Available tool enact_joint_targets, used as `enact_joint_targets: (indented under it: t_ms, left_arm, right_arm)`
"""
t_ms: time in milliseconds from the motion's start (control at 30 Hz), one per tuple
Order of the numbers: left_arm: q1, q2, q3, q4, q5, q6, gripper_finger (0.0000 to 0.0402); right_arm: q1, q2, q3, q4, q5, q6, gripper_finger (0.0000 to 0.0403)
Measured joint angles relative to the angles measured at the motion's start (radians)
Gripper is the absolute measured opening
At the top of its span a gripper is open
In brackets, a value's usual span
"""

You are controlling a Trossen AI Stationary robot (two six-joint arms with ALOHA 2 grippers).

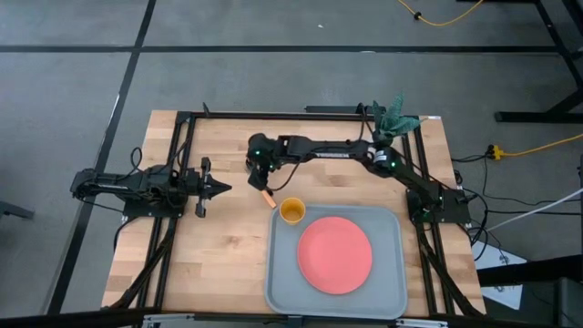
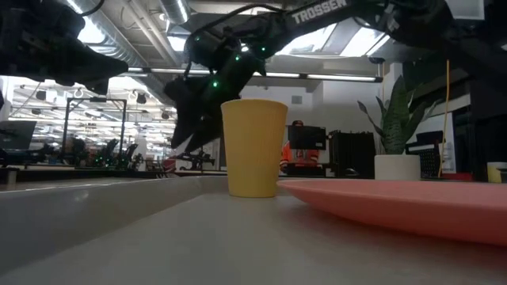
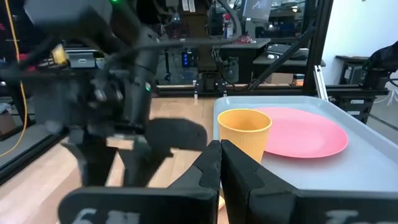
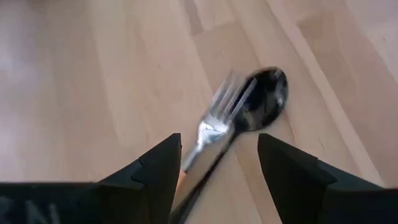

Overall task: Pick and place plate/cup/fork/spoon on tray
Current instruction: Put the black spoon on the light blue serving tray to the right of the pink plate

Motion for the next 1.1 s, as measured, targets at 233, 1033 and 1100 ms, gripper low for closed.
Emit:
enact_joint_targets:
  t_ms: [233,1033,1100]
  left_arm:
    - [0.0,0.0,0.0,0.0,0.0,0.0,0.0]
    - [0.0,0.0,0.0,0.0,0.0,0.0,0.0]
    - [0.0,0.0,0.0,0.0,0.0,0.0,0.0]
  right_arm:
    - [0.005,0.034,0.002,-0.035,0.024,0.048,0.0217]
    - [0.005,0.104,-0.006,0.015,0.105,0.079,0.0217]
    - [0.005,0.103,-0.006,0.015,0.107,0.08,0.0217]
